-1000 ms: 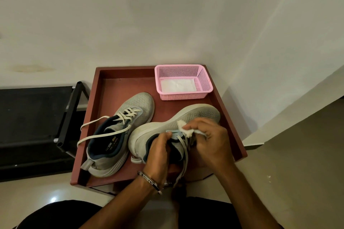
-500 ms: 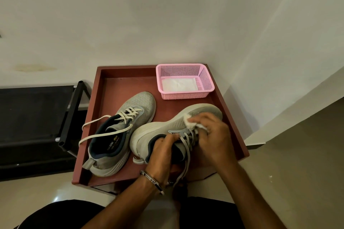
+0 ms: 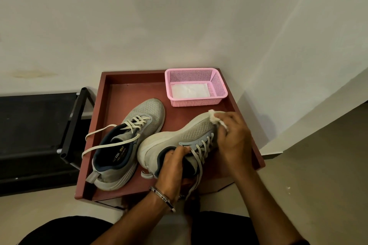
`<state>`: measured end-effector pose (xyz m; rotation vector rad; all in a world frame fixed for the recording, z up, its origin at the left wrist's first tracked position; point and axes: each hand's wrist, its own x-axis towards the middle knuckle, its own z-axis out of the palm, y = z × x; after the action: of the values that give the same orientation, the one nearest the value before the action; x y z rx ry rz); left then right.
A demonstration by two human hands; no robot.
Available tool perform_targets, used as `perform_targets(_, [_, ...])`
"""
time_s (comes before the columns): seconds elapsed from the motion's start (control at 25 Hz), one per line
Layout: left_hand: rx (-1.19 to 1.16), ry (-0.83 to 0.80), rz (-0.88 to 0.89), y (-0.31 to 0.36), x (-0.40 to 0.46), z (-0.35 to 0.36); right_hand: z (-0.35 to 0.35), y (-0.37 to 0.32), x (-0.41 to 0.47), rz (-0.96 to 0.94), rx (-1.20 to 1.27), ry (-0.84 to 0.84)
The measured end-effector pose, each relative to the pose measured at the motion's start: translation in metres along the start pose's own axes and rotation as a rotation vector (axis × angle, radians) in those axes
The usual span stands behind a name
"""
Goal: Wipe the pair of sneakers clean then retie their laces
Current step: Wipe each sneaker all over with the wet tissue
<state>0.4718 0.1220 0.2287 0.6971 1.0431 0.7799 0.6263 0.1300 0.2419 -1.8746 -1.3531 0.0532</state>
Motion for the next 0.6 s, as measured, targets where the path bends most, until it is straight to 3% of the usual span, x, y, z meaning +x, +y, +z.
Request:
perform_targets(0.12, [0.012,-0.024,0.026,-0.005,0.0,-0.001,-0.01,0.013,0.007,0.209,-0.039,0.157])
perform_targets(0.32, [0.005,-0.04,0.003,-0.007,0.003,-0.002,0.006,-0.009,-0.01,-0.051,-0.013,-0.021])
perform_targets(0.52, [0.024,-0.053,0.034,-0.014,0.002,-0.005,-0.015,0.02,0.009,0.283,-0.053,0.181])
perform_targets(0.6, [0.02,-0.052,0.034,-0.015,0.003,-0.004,-0.015,0.016,0.006,0.275,-0.039,0.157])
